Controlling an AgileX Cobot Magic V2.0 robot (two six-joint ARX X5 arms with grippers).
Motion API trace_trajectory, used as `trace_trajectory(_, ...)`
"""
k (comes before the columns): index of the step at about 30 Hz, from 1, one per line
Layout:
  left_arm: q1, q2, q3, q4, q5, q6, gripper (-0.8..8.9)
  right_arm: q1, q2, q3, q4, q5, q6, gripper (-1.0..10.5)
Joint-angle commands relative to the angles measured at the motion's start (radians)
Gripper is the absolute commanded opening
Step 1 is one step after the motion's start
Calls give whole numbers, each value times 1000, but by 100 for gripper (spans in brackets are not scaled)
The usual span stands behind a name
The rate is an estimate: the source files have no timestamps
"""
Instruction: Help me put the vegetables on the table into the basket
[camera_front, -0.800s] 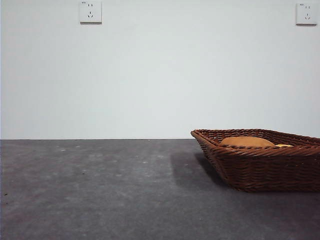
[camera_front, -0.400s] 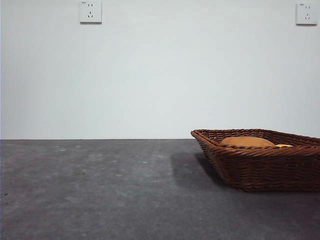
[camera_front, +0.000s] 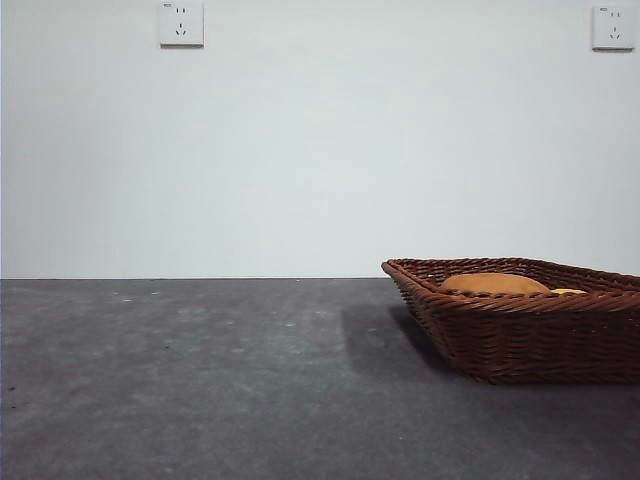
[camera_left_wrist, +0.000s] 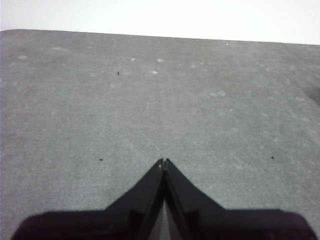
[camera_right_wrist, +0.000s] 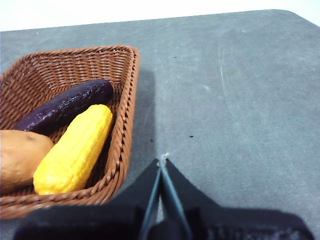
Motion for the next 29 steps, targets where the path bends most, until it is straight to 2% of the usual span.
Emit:
trace_trajectory(1, -3, 0, -10, 5, 3, -4, -3, -1, -2, -8, 6, 1, 10, 1)
trace_trajectory(29, -3, 0, -10, 5, 3, -3, -3, -1, -2, -8, 6, 1, 10, 1)
